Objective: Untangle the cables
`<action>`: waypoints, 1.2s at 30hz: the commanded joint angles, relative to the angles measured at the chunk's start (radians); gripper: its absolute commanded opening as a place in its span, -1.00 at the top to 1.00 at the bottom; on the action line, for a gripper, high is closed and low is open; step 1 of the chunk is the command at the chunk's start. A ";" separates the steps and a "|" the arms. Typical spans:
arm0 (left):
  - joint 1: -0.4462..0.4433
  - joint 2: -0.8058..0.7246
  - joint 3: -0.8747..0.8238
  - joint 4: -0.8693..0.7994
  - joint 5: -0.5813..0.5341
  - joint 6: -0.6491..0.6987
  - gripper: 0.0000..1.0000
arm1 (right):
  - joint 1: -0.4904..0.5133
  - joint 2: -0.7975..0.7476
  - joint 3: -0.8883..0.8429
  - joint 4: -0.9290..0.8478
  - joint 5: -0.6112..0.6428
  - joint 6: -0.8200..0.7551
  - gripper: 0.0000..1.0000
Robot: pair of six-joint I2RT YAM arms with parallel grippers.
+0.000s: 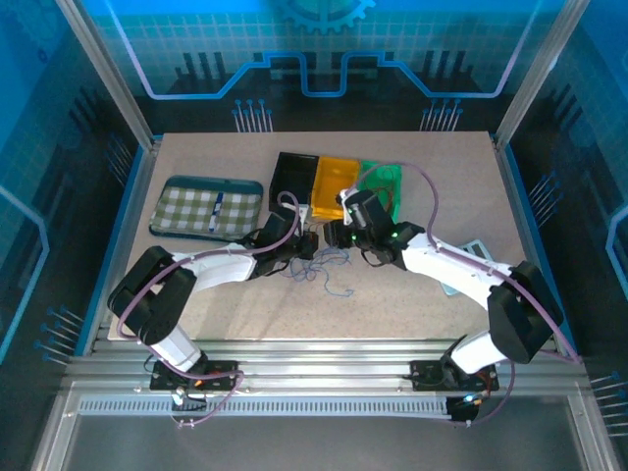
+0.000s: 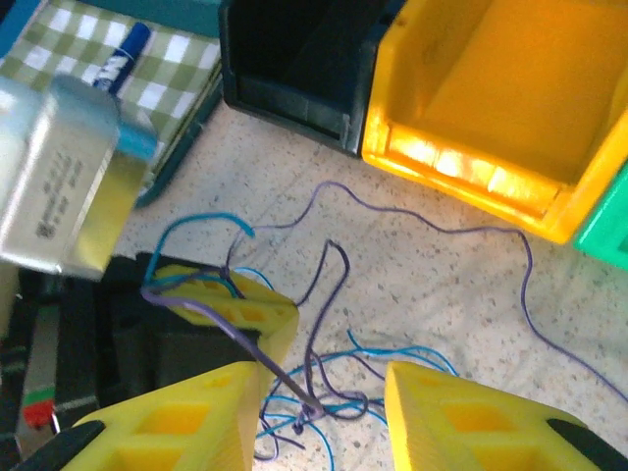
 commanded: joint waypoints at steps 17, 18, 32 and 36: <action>0.007 -0.035 -0.034 0.034 0.028 -0.028 1.00 | -0.116 -0.019 0.031 -0.029 -0.306 -0.094 0.27; 0.007 -0.034 -0.037 0.036 0.027 -0.030 1.00 | -0.123 -0.033 0.021 -0.022 -0.309 -0.091 0.27; 0.007 -0.018 -0.034 0.050 0.024 -0.050 1.00 | -0.132 -0.014 -0.004 -0.021 -0.421 -0.109 0.28; 0.007 -0.019 -0.038 0.054 0.020 -0.054 1.00 | -0.131 0.016 -0.004 -0.012 -0.401 -0.103 0.29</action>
